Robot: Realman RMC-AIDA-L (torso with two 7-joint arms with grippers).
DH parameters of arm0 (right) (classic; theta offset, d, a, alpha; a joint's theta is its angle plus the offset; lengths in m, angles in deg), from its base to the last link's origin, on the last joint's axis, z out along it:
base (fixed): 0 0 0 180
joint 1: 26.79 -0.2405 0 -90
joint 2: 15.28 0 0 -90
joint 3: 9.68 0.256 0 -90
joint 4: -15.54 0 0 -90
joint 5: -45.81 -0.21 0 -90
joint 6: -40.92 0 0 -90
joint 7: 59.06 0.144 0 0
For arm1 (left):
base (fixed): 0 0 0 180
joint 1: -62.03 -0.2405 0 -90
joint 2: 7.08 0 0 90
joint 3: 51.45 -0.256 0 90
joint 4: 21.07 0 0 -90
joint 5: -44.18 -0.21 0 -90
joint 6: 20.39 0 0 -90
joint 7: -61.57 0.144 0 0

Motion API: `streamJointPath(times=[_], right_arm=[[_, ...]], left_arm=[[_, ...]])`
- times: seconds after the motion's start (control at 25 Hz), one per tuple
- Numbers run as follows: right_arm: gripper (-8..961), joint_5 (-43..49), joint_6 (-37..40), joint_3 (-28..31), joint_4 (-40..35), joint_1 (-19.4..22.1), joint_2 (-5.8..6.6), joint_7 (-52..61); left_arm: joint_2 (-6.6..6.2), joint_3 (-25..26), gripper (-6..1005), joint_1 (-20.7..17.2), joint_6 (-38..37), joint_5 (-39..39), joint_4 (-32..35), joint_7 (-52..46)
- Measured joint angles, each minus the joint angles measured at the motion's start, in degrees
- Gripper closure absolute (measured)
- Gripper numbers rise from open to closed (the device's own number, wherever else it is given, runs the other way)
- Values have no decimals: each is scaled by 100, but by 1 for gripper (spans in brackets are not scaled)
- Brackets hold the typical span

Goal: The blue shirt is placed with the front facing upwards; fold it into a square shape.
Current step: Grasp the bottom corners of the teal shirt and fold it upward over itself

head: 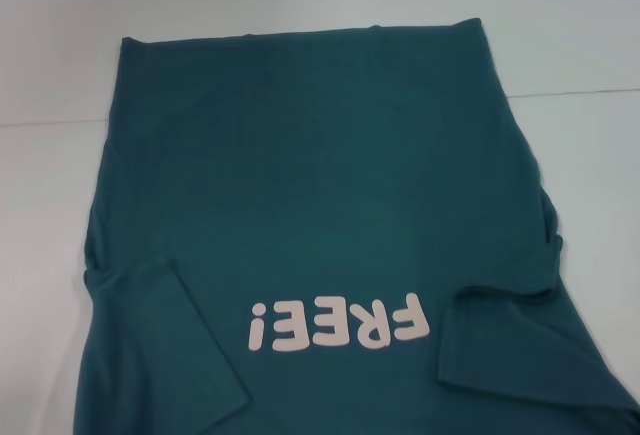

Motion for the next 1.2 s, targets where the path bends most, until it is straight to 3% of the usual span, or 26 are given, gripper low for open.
streamJointPath(times=[0.28, 0.52, 0.8, 1.04, 1.2], right_arm=[[930, -95, 23, 237, -6, 81, -18, -164], [930, -832, -57, 562, 243, -278, 17, -272], [930, -1264, -665, 1159, 557, -575, 55, 126], [930, -1338, -1568, 1178, 600, -718, 57, 494], [931, -1325, -2162, 1102, 633, -845, 62, 731]], left_arm=[[25, 21, 1000, 21, -176, 85, -5, 196], [-61, 26, 1000, 440, -120, 560, -274, 91], [-148, 34, 999, 1136, 858, 894, -811, -331], [-173, 32, 999, 1651, 1834, 1033, -1008, -560], [-317, -84, 1000, 2033, 2496, 1047, -1160, -741]])
